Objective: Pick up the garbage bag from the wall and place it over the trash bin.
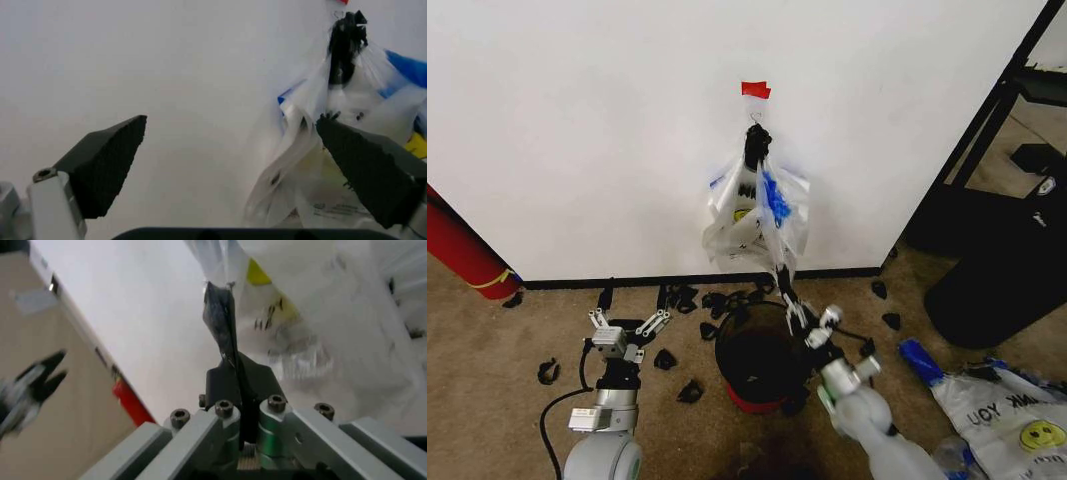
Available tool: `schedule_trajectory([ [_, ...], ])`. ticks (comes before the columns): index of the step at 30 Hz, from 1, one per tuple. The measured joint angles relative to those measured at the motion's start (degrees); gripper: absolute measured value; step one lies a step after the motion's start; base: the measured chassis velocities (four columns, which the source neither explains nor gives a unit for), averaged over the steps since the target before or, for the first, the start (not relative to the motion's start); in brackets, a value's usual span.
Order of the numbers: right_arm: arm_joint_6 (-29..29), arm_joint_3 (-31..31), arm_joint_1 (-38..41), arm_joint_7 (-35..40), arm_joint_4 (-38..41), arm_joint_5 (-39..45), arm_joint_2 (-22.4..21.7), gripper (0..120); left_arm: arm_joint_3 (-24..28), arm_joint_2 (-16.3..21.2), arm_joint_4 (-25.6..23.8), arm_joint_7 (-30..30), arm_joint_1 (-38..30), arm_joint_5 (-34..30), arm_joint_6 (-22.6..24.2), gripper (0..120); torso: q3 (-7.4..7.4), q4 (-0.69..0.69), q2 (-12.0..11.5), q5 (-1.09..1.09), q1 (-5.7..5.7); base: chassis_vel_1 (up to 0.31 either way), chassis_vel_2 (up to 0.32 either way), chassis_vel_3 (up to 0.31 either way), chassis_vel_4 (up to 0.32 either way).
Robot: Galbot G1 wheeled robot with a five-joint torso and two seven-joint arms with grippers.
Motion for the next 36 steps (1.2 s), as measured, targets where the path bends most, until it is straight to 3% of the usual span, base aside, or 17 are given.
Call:
schedule_trajectory([
  [17,2.7,5.1,-5.4,-16.4,-6.0,-5.1,-2.5,0,-0.3,0.4,0.6,0.0,-1.0,-1.2,0.0,100,0.01,0.0,0.0,0.0,0.0,0.0,0.0,0.0,0.0],
  [22,3.8,6.0,-1.7,-15.0,-6.4,-4.3,-1.3,0,1.4,1.7,0.5,0.2,-1.8,-1.5,1.0,100,0.01,0.01,0.0,0.0,0.01,0.0,0.0,0.0,0.0],
  [28,5.4,4.7,5.0,-12.9,-6.3,-4.0,3.0,0,5.5,7.5,0.2,3.6,-5.0,-2.9,0.3,100,0.01,0.01,0.0,0.0,0.01,0.0,0.0,0.0,0.0],
  [32,6.4,2.7,6.5,-15.3,-7.8,-8.8,4.1,0,7.5,15.2,0.2,9.2,-8.4,-5.5,-1.1,100,0.01,0.0,0.0,-0.01,0.01,0.0,0.0,0.0,0.0],
  [34,6.5,2.6,6.4,-15.8,-7.9,-9.3,4.1,0,7.7,16.0,0.2,9.5,-8.7,-5.7,-1.1,100,0.01,0.0,0.0,-0.02,0.01,0.0,0.0,0.0,0.0],
  [36,7.1,2.2,6.2,-18.2,-8.7,-11.9,4.1,0,9.4,20.8,0.2,10.1,-11.4,-6.9,-0.2,100,0.01,0.01,0.0,-0.02,0.01,0.0,0.0,0.0,0.0],
])
